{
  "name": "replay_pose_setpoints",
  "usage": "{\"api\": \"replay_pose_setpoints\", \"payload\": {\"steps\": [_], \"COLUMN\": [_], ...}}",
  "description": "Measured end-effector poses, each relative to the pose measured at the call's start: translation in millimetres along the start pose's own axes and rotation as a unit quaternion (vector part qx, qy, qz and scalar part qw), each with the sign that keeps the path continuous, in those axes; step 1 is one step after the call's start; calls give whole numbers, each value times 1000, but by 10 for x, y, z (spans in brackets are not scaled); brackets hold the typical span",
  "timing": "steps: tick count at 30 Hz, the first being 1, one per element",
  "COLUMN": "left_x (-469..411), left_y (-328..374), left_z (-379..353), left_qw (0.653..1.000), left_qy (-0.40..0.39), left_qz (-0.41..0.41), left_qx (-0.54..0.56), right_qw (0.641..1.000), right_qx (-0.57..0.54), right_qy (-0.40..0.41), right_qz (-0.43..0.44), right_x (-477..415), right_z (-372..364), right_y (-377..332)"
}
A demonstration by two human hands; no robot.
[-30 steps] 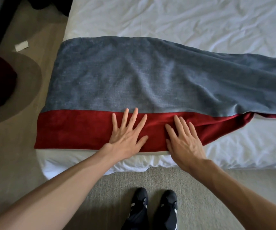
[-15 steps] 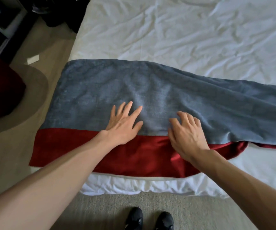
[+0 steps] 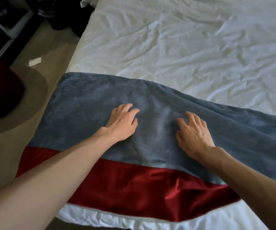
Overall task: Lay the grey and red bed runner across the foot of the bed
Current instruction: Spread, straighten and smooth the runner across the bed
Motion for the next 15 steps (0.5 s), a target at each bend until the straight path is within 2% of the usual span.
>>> {"api": "replay_pose_setpoints", "payload": {"steps": [6, 11, 15], "left_x": [-366, -732, -983], "left_y": [-179, -363, -290], "left_z": [128, 261, 288], "left_qw": [998, 999, 998], "left_qy": [23, 47, 64], "left_qz": [-13, 1, -18], "left_qx": [64, 20, 9], "right_qw": [999, 981, 973], "right_qx": [-49, -157, -187], "right_qy": [9, 63, 46], "right_qz": [-12, -91, -129], "right_x": [-585, -1007, -1292], "right_z": [65, 203, 174], "right_y": [108, 427, 721]}}
Point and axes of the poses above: each hand's wrist, its own x-axis away from the middle knuckle, its own z-axis out of the back of the hand, y = z × x, the point moved 9 cm from there along -x, towards the middle knuckle, and after that the axes turned 2 degrees about -y, right-handed, at the moved point
